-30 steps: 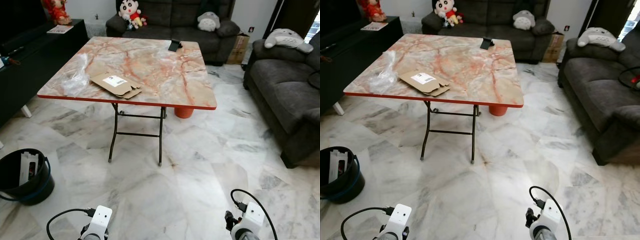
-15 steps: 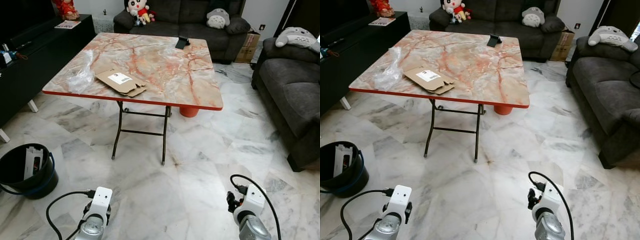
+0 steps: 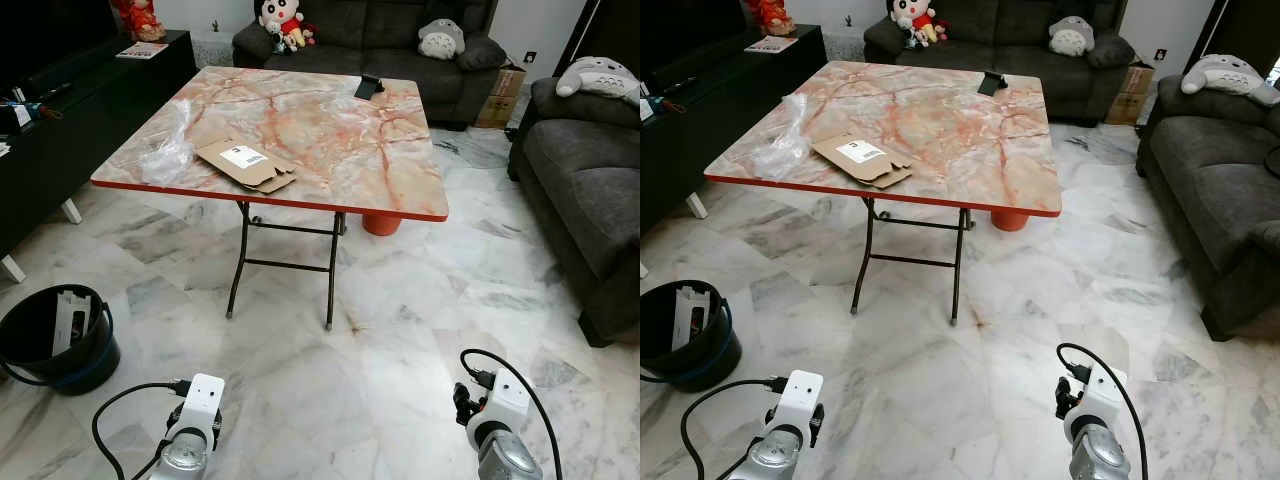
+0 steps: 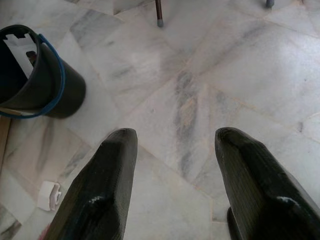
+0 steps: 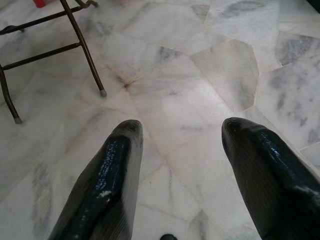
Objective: Picking trash to rubbish bin
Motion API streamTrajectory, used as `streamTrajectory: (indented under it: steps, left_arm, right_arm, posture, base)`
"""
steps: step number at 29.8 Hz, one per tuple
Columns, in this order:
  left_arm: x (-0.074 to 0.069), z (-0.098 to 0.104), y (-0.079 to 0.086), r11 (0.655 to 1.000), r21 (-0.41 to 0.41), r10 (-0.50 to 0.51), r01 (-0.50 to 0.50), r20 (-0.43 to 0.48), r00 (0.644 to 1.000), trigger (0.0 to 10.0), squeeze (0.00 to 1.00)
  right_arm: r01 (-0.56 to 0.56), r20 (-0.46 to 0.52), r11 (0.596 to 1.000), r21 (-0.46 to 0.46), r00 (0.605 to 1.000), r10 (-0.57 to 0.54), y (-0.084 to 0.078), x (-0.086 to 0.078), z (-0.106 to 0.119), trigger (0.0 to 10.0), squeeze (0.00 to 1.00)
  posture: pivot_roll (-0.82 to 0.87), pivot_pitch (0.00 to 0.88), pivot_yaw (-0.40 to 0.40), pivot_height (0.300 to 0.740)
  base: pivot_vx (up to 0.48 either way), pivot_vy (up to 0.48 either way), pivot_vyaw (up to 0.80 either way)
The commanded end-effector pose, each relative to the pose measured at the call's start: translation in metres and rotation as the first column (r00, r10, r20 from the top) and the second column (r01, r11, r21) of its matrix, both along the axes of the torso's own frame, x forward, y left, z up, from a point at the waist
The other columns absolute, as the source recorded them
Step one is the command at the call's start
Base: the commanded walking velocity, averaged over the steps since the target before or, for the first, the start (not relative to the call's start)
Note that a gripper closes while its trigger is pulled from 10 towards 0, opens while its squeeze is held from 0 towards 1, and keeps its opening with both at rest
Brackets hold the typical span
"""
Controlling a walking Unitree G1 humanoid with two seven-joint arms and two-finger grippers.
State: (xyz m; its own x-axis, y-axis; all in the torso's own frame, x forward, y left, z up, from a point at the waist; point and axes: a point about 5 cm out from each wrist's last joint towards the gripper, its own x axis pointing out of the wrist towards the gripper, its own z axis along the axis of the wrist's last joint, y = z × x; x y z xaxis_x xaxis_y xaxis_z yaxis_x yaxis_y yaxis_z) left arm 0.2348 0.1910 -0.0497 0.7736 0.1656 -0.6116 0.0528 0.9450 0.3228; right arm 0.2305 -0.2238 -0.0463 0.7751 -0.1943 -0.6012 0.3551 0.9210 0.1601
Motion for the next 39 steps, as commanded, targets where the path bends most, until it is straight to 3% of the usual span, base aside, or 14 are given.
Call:
streamTrajectory:
  steps: [1,4,5,6,7,9,17,22,33,39]
  left_arm:
    - [-0.002,-0.002,0.001,1.000,0.000,0.012,-0.012,-0.008,1.000,10.0,0.00]
    - [-0.002,-0.002,0.001,1.000,0.000,0.012,-0.012,-0.008,1.000,10.0,0.00]
    - [0.004,0.004,0.000,1.000,-0.006,0.020,-0.019,0.038,0.999,10.0,0.00]
    - [0.033,0.027,-0.014,0.999,-0.031,-0.029,0.035,0.185,0.982,10.0,0.00]
    - [0.052,0.046,-0.025,0.996,-0.044,-0.063,0.080,0.290,0.955,10.0,0.00]
    - [0.063,0.059,-0.031,0.993,-0.051,-0.086,0.111,0.357,0.930,10.0,0.00]
    - [0.028,0.023,-0.011,0.998,-0.017,-0.055,0.058,0.150,0.987,10.0,0.00]
    - [0.019,0.016,-0.006,0.999,-0.015,-0.037,0.039,0.123,0.992,10.0,0.00]
    - [-0.022,-0.013,0.004,1.000,-0.010,0.023,-0.024,-0.057,0.998,10.0,0.00]
    - [-0.031,-0.019,0.007,0.999,-0.009,0.038,-0.039,-0.093,0.995,10.0,0.00]
  right_arm:
    - [-0.005,0.007,1.000,-0.012,1.000,0.005,-0.002,0.001,0.002,10.0,0.00]
    - [-0.005,0.007,1.000,-0.012,1.000,0.005,-0.002,0.001,0.002,10.0,0.00]
    - [-0.021,0.037,0.999,-0.029,0.999,0.022,-0.002,0.008,0.007,10.0,0.00]
    - [-0.108,0.162,0.990,-0.090,0.979,0.122,0.006,0.038,0.031,10.0,0.00]
    - [-0.165,0.248,0.976,-0.142,0.949,0.196,0.014,0.059,0.051,10.0,0.00]
    - [-0.199,0.292,0.963,-0.180,0.924,0.246,0.019,0.070,0.064,10.0,0.00]
    - [-0.128,0.115,0.984,-0.126,0.983,0.142,-0.004,0.034,0.030,10.0,0.00]
    - [-0.113,0.082,0.986,-0.119,0.989,0.123,-0.007,0.026,0.023,10.0,0.00]
    - [-0.094,-0.094,0.993,-0.069,0.992,0.087,-0.005,-0.008,-0.006,10.0,0.00]
    - [-0.092,-0.148,0.994,-0.055,0.985,0.083,-0.003,-0.022,-0.015,10.0,0.00]
  posture:
    - [0.20,0.000,-0.051,0.740]
    - [0.20,0.000,-0.051,0.740]
    - [0.20,0.000,-0.052,0.740]
    - [0.19,0.000,-0.058,0.740]
    - [0.19,0.000,-0.060,0.740]
    - [0.19,0.000,-0.060,0.740]
    - [0.18,0.000,-0.064,0.740]
    - [0.18,0.000,-0.064,0.740]
    - [0.19,0.000,-0.072,0.740]
    - [0.19,0.000,-0.073,0.740]
  base:
    - [0.000,0.000,0.00]
    - [0.000,0.000,0.00]
    - [0.000,0.000,0.00]
    - [0.000,0.000,0.00]
    - [0.000,0.000,0.00]
    - [0.000,0.000,0.00]
    - [0.000,0.000,0.00]
    - [0.000,0.000,0.00]
    - [0.000,0.000,0.00]
    - [0.000,0.000,0.00]
